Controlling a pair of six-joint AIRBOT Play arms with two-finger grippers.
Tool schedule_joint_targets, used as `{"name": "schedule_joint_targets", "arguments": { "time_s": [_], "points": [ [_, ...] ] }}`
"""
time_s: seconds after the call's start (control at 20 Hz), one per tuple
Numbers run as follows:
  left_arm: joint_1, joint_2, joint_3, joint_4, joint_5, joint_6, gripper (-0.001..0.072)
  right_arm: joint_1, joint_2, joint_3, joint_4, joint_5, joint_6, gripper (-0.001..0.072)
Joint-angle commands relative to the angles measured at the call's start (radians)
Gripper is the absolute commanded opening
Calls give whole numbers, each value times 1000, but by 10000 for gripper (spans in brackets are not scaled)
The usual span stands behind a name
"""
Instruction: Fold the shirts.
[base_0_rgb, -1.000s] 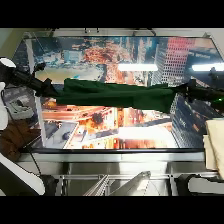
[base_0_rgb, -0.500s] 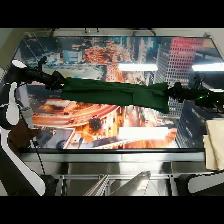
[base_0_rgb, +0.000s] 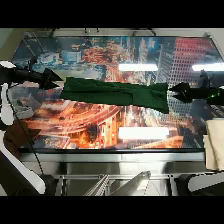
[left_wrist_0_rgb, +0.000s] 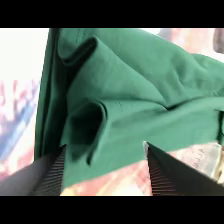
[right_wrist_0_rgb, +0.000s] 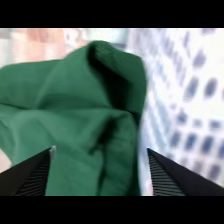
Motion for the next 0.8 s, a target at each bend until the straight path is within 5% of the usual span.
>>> {"name": "schedule_joint_targets", "arguments": {
  "time_s": [0.0,0.05,0.4,0.55,0.65,0.75],
  "points": [
    [15,43,-3,-3,-47,-24,170,-22,-13,35,-135,48,60,682],
    [10,68,-39,-3,-29,-17,0,-6,-23,35,-135,50,60,682],
    [-85,106,-79,-3,-48,-18,1,151,-93,38,-56,10,71,674],
    [-171,106,-79,-2,-45,-17,1,190,-115,39,40,4,62,446],
    [-244,105,-79,1,-24,-3,1,196,-116,39,69,-10,63,26],
    [-327,105,-100,6,39,9,1,190,-114,39,63,-5,63,24]
  ]
}}
